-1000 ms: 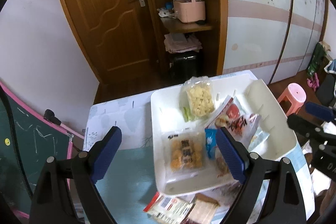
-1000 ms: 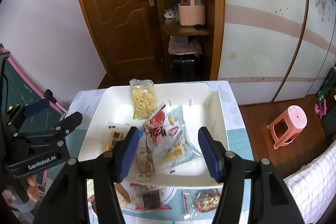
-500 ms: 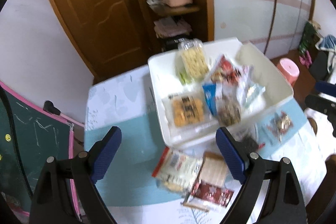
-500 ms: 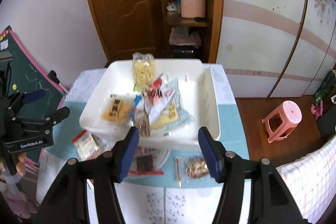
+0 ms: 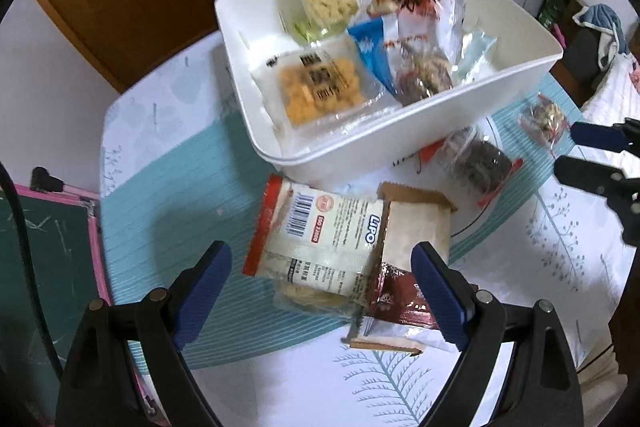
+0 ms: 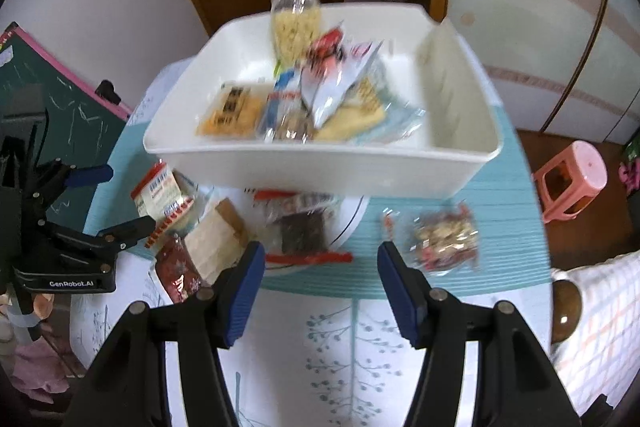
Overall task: Organize snacks
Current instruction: 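Move both open tools back over the remaining snacks on the table, then grasp the red-white Lipo biscuit pack with the left tool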
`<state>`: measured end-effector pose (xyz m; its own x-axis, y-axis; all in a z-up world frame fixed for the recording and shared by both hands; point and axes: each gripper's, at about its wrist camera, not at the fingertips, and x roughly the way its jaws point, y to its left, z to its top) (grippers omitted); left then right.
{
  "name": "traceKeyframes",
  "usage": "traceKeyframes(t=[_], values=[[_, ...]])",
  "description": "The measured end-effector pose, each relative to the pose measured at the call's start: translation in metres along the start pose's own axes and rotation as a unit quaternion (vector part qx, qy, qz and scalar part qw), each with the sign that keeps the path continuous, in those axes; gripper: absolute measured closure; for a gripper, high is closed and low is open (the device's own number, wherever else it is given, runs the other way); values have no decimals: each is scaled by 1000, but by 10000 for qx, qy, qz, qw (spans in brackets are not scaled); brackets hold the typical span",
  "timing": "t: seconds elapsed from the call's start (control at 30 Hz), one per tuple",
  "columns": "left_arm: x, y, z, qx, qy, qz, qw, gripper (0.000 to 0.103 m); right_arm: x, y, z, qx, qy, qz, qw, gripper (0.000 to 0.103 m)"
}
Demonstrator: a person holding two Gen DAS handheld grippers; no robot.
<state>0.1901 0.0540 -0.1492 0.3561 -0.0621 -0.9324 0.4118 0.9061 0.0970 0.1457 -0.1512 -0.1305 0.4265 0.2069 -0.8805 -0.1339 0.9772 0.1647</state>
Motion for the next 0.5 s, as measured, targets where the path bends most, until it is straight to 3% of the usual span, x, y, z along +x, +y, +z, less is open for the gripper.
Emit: traceKeyframes(t=[0.5], values=[[49, 5, 6, 63, 465, -277, 9985, 12, 69, 7, 3, -54, 526, 13, 9986, 44]])
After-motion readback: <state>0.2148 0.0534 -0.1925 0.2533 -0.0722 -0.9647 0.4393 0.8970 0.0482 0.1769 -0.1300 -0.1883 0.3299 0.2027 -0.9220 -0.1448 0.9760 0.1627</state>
